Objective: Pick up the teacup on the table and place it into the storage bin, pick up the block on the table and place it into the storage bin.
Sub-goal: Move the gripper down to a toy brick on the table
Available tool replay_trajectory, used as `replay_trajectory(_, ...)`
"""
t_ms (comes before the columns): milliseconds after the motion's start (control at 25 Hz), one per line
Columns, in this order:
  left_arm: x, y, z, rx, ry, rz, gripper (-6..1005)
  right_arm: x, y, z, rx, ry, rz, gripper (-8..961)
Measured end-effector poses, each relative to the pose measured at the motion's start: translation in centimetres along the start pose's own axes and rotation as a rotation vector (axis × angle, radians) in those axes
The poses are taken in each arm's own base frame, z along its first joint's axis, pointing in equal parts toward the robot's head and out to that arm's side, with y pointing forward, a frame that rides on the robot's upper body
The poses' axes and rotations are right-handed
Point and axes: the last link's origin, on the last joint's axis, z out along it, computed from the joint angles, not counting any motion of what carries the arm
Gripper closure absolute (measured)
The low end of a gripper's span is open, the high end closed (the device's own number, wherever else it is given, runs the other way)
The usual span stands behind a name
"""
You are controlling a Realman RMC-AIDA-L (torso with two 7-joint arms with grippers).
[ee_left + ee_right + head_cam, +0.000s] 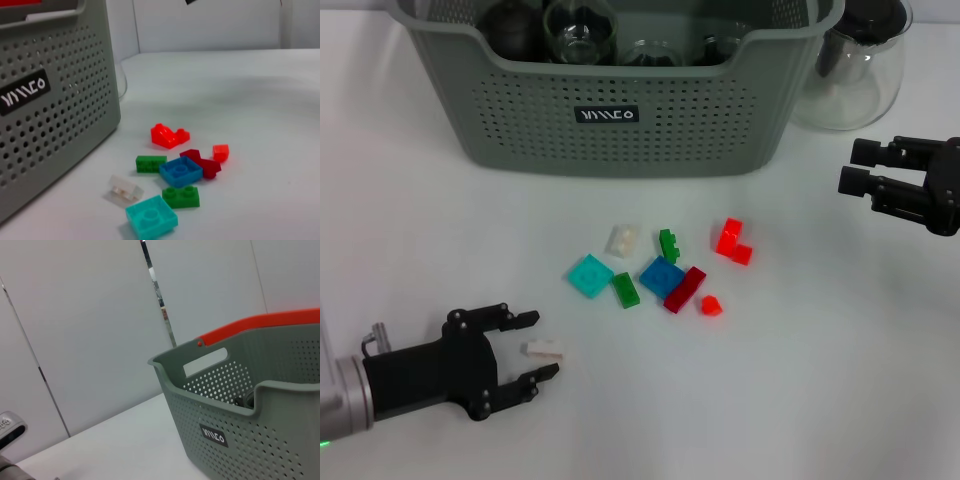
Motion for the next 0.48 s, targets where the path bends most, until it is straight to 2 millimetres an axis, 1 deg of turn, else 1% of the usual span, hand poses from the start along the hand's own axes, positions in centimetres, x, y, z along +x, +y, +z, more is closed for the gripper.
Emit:
replay_trajectory(360,-0.29,0.41,0.09,-0.015,-0.012,0.002,386,0.01,0.01,0.02,0.0,0.0,0.0,464)
replay_trajectory(480,-0.29,0.56,0.07,-0.021,-0.009,0.001,482,-0.01,0.02,0.04,-0.001,-0.001,0.0,465)
